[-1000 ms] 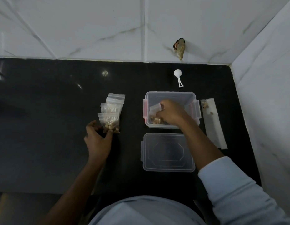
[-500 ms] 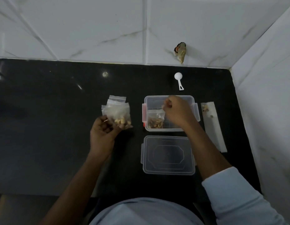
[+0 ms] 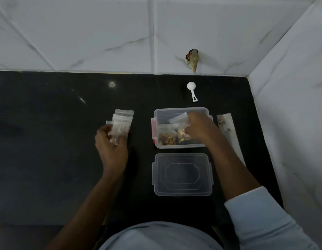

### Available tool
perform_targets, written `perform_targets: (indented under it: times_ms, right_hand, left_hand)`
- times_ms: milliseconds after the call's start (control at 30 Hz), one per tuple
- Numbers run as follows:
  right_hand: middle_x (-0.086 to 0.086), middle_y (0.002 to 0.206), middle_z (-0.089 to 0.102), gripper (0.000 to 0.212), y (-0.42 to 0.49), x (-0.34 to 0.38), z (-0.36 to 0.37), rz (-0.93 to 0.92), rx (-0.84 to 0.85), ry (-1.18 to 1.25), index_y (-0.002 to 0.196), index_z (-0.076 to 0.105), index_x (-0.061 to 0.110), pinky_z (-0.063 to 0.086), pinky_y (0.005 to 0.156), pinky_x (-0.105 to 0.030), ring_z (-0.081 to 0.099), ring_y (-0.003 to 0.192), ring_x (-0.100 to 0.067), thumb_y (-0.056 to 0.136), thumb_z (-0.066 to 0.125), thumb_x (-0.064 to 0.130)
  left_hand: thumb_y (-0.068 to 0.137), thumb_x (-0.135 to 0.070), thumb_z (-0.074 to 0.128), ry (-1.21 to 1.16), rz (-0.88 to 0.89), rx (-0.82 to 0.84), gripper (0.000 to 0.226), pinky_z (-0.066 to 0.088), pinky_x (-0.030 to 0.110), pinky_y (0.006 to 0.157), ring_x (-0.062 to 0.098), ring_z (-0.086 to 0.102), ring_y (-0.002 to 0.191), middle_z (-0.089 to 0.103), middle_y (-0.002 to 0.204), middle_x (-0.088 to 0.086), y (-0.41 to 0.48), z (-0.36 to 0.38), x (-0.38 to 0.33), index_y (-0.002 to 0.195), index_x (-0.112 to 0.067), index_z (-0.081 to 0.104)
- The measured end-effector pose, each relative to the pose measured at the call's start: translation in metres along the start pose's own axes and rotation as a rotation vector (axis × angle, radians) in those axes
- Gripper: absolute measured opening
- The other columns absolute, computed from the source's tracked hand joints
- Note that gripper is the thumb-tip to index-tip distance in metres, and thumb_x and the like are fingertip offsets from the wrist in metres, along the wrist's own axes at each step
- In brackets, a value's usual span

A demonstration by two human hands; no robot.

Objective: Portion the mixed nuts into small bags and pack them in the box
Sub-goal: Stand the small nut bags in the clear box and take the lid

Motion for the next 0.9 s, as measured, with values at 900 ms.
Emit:
perform_targets:
  times_ms: [900]
  right_hand:
    - [-0.003,0.111,0.075,0.038,-0.025,0.025,0.004,-0.241,0.216,0.917,0.129,0.064,0.021,0.061,0.083,-0.036,0.074,0.099,-0.016,0.093,0.075,0.027]
  left_hand:
    - [0.081,0.008,0.078,-0.386,0.121,0.499,0.059,0.061,0.030,0.075,0.025,0.074,0.098,0.073,0.102,0.004,-0.010,0.032,-0.070,0.125,-0.021,0.053]
Point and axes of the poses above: each hand's wrist, its own y-axis towards the middle knuckle, its own z-axis out of the palm, x = y × z, the point moved 4 cm from there along y, towards the middle knuckle
